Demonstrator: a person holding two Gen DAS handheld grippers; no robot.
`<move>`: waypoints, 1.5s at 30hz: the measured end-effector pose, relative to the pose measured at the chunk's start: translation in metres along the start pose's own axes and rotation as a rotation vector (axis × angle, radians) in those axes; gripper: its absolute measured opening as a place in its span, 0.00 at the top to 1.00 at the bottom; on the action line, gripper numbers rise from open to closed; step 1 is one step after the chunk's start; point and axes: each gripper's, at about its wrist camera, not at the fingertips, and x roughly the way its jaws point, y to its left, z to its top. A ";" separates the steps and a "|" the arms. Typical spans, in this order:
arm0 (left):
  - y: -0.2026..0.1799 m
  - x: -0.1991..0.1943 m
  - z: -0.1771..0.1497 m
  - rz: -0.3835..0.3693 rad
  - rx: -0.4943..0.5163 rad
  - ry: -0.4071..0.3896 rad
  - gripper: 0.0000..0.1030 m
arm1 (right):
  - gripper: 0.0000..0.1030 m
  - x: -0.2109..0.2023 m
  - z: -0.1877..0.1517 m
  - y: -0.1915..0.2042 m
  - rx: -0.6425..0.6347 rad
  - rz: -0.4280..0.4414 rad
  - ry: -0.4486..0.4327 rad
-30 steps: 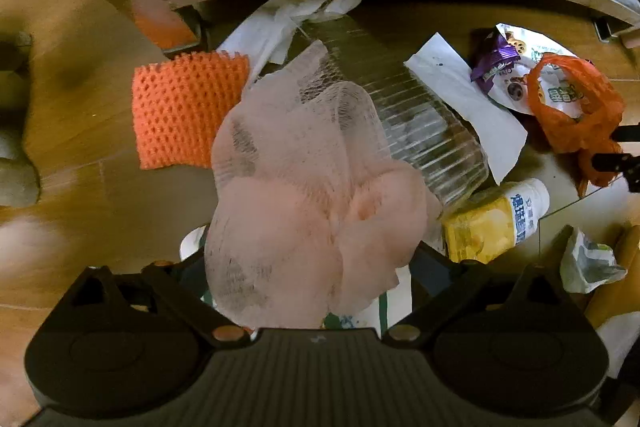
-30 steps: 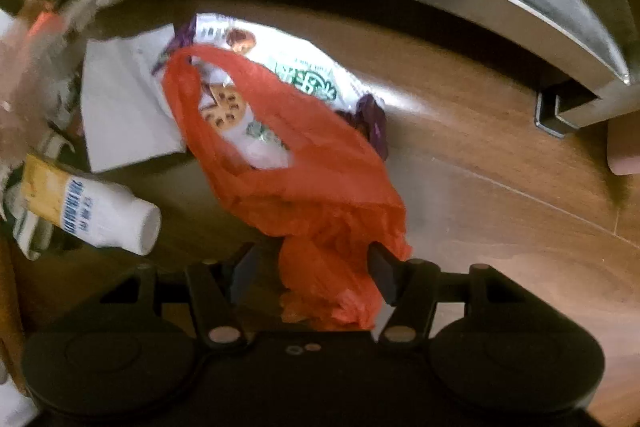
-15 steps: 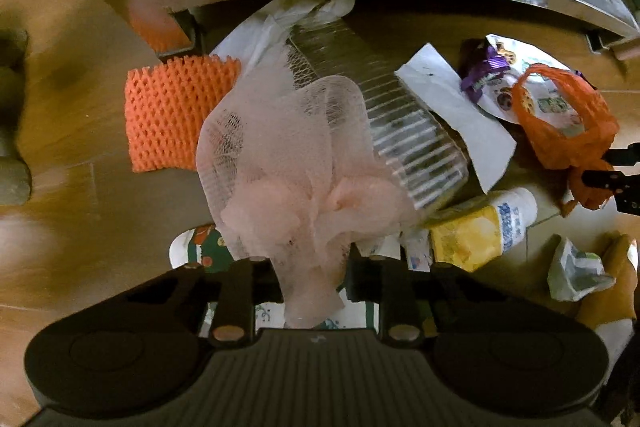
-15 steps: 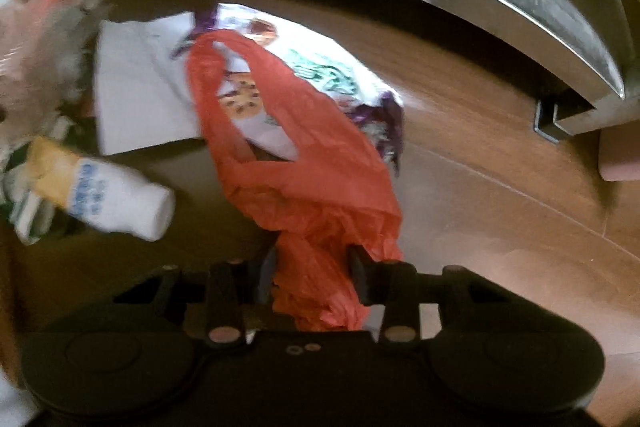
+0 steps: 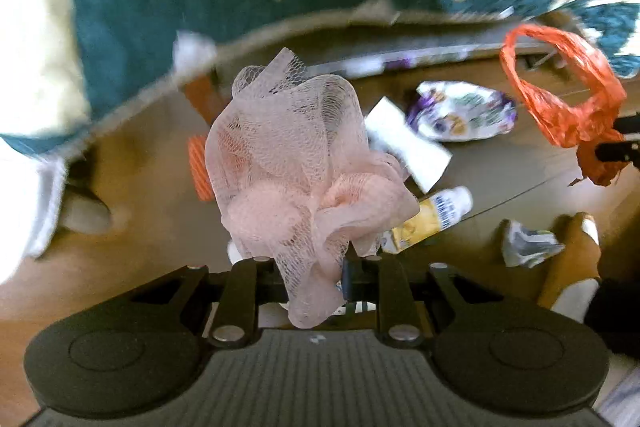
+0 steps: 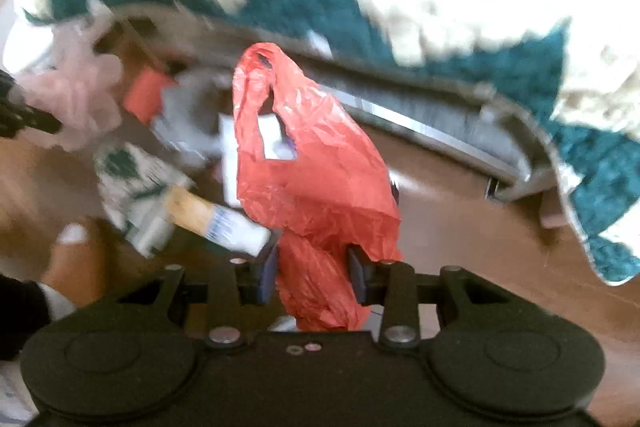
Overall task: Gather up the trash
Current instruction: 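Lift the pink mesh net with left tool while right tool carries the red bag to the wastebasket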
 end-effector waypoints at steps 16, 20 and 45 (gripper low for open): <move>-0.054 -0.237 -0.022 -0.031 -0.013 -0.376 0.80 | 0.65 -0.225 -0.012 0.077 -0.106 -0.010 -0.403; -0.065 -0.288 -0.030 -0.021 -0.005 -0.461 0.80 | 0.65 -0.273 -0.014 0.084 -0.128 -0.031 -0.497; -0.073 -0.475 0.120 0.031 -0.044 -0.803 0.79 | 0.65 -0.428 0.163 0.072 0.021 -0.013 -0.811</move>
